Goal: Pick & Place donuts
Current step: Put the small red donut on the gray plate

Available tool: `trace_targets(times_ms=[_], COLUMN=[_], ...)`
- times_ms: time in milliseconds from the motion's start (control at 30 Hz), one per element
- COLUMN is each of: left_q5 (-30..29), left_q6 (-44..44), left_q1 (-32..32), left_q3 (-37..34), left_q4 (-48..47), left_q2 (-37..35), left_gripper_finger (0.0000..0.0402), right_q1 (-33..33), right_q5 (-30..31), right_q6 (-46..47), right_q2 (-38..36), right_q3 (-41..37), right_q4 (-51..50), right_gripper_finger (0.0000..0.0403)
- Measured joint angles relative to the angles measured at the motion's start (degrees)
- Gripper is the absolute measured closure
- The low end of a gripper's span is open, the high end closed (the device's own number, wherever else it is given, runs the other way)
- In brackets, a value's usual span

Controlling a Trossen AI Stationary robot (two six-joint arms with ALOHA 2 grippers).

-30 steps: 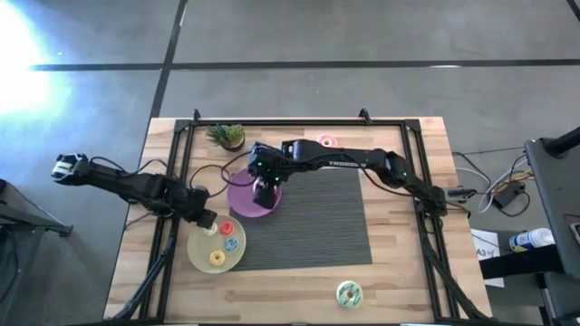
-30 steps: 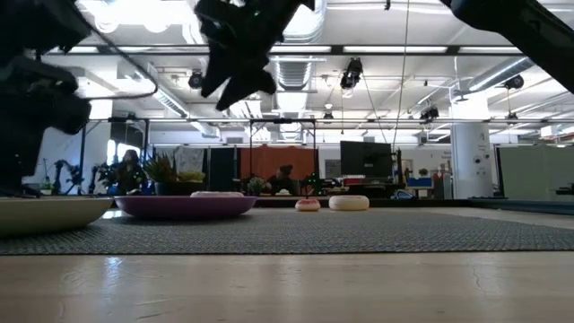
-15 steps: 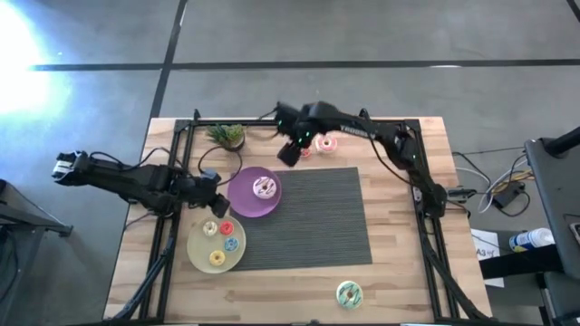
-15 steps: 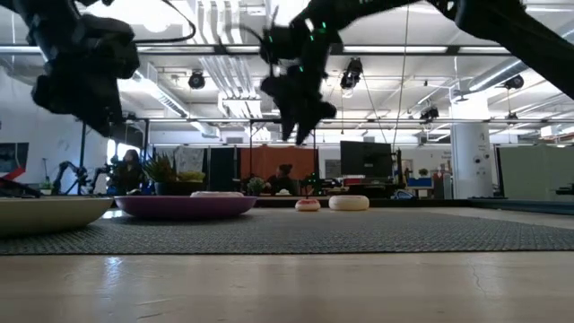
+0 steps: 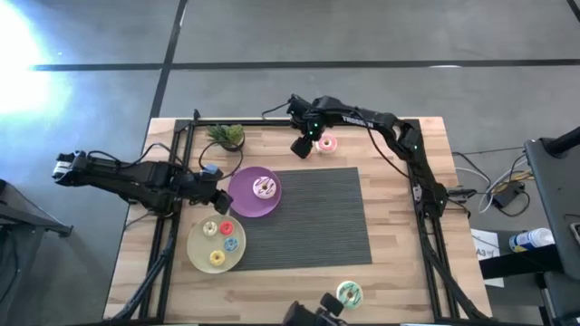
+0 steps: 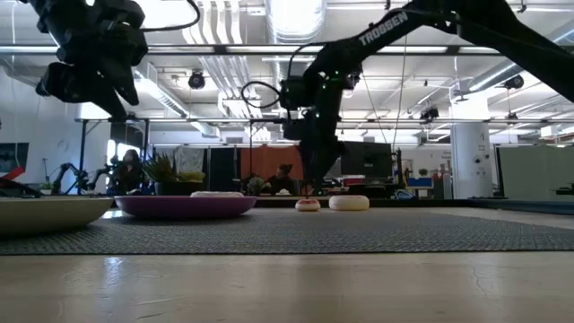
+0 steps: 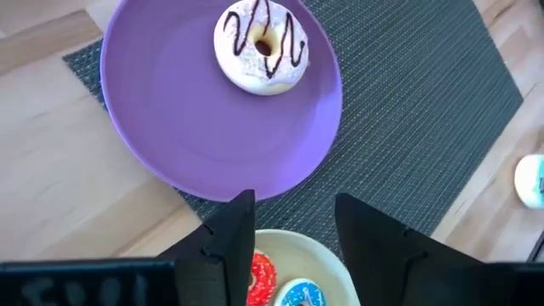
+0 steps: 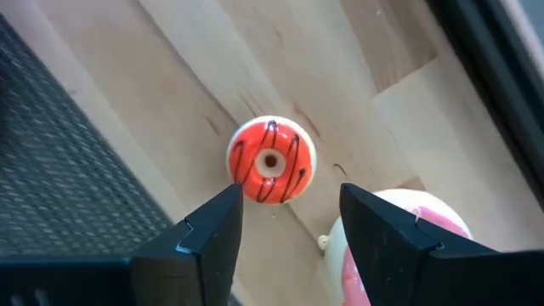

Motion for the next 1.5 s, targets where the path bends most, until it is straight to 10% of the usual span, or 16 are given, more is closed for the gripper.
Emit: trace_targets(times_ms=[633,900,1500], left_q5=[0.42,21.01,30.16], left_q6=[0.75,15.12,48.19], left_q1=[4.01,23.86,38.83], left_q3=[-0.36,2.19,52.30], left_q4=[15.03,29.67,3.27], left_q2=[3.50,16.77,65.05], left_gripper_finger=[0.0264,0.0264,0.0264], right_q1=[0.87,5.81,19.89], right_q5=[-3.10,3.84,15.71], right_q6=[1.63,15.17,40.83], right_q2=[-8.06,-28.50,-48.30], right_q3=[-3.41,-19.28,-40.37], right_q4=[-0.66,0.00,6.85], right_gripper_finger=[0.0227,0.0228,0.0227])
